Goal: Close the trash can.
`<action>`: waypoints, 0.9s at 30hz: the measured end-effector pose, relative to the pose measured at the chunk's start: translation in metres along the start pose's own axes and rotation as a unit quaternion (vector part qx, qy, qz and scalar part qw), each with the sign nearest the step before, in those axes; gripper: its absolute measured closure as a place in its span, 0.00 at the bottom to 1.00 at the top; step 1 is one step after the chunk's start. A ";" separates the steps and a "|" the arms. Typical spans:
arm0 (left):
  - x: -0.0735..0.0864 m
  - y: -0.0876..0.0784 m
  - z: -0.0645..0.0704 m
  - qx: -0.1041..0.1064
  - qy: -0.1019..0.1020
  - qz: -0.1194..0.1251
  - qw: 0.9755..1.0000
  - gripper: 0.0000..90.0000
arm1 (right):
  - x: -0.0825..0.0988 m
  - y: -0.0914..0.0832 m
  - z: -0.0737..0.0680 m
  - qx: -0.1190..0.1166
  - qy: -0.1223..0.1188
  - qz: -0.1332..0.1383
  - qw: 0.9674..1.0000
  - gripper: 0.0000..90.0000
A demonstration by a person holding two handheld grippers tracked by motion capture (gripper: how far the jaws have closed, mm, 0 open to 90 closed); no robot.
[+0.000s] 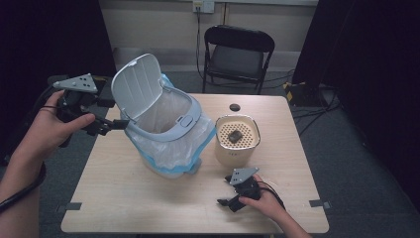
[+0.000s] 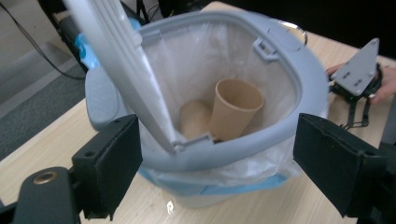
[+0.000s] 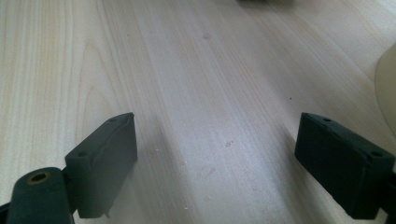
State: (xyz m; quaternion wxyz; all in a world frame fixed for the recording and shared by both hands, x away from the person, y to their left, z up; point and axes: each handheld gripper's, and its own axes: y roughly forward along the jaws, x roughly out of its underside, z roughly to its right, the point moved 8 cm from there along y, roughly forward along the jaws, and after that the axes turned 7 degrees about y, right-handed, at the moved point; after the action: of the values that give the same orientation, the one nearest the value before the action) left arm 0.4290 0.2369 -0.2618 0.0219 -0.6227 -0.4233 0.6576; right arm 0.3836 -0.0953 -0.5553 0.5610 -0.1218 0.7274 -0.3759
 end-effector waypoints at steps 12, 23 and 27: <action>-0.035 0.021 0.040 0.065 0.016 -0.012 0.998 0.17 | 0.000 0.001 -0.001 0.003 0.005 0.000 1.000 0.13; -0.046 0.064 0.046 0.053 -0.016 -0.054 0.997 0.70 | 0.000 0.001 -0.001 0.004 0.005 0.000 1.000 0.13; -0.040 0.089 0.043 0.017 -0.018 -0.088 0.996 0.70 | 0.000 0.001 -0.001 0.004 0.004 0.000 1.000 0.13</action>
State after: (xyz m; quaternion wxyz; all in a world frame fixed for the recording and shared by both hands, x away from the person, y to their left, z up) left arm 0.4463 0.1347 -0.2872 0.0824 -0.5705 -0.4657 0.6715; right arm 0.3832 -0.0944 -0.5556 0.5585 -0.1177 0.7283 -0.3792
